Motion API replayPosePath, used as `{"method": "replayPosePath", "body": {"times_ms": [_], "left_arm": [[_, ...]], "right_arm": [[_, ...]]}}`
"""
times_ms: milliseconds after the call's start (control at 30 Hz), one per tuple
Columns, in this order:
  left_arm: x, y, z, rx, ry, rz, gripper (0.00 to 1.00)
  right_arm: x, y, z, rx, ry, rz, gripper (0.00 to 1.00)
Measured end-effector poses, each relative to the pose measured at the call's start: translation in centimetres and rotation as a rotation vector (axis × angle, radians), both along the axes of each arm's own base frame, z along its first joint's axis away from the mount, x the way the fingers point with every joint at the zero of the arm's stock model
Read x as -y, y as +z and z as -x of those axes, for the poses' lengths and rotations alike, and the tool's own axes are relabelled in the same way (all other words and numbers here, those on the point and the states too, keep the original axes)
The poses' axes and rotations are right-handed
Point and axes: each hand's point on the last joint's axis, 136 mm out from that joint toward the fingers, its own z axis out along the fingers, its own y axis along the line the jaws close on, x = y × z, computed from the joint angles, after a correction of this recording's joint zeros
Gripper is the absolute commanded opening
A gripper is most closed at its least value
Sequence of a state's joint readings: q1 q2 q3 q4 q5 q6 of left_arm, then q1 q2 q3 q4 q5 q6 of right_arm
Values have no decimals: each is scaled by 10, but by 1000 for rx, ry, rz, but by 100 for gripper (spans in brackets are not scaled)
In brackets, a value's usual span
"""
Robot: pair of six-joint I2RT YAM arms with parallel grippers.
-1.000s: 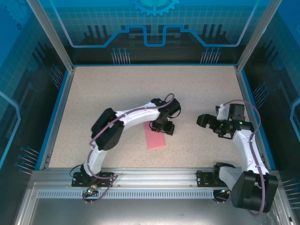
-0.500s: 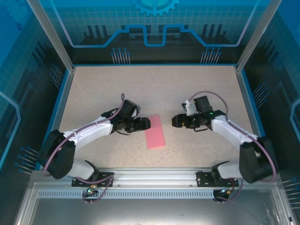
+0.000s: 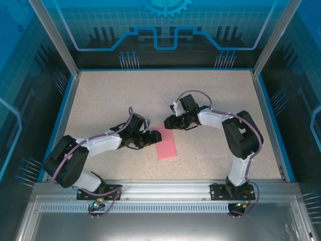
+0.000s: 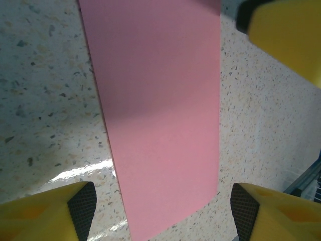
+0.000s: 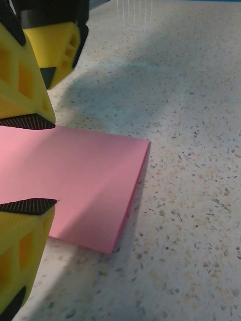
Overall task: Fold a paper plane with a square sheet of paper (fold left side to right side)
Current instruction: Third fold the triangle at the center of the table.
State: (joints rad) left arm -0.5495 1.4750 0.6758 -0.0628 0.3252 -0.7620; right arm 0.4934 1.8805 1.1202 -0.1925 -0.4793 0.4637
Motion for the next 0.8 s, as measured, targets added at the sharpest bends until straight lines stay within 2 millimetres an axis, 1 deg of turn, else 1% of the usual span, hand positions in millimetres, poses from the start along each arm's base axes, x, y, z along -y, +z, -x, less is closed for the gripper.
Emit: {"method": "replayPosePath", "body": {"times_ms": [100, 233, 367, 467, 633, 800], "left_arm": [[1, -4, 2, -16, -6, -1, 74], [2, -11, 2, -33, -10, -4, 74], [3, -14, 3, -46, -12, 1, 74], [5, -16, 4, -61, -11, 10, 70], [9, -22, 4, -84, -15, 21, 61], [14, -24, 3, -94, -26, 22, 60]], "right_arm": [[-1, -12, -2, -17, 0, 19, 42], [5, -23, -1, -30, -11, 66, 41], [9, -27, -1, -22, -10, 95, 37], [11, -31, -1, -19, -5, 109, 34], [12, -32, -1, -9, 6, 114, 32], [12, -32, -1, -3, 13, 116, 32]]}}
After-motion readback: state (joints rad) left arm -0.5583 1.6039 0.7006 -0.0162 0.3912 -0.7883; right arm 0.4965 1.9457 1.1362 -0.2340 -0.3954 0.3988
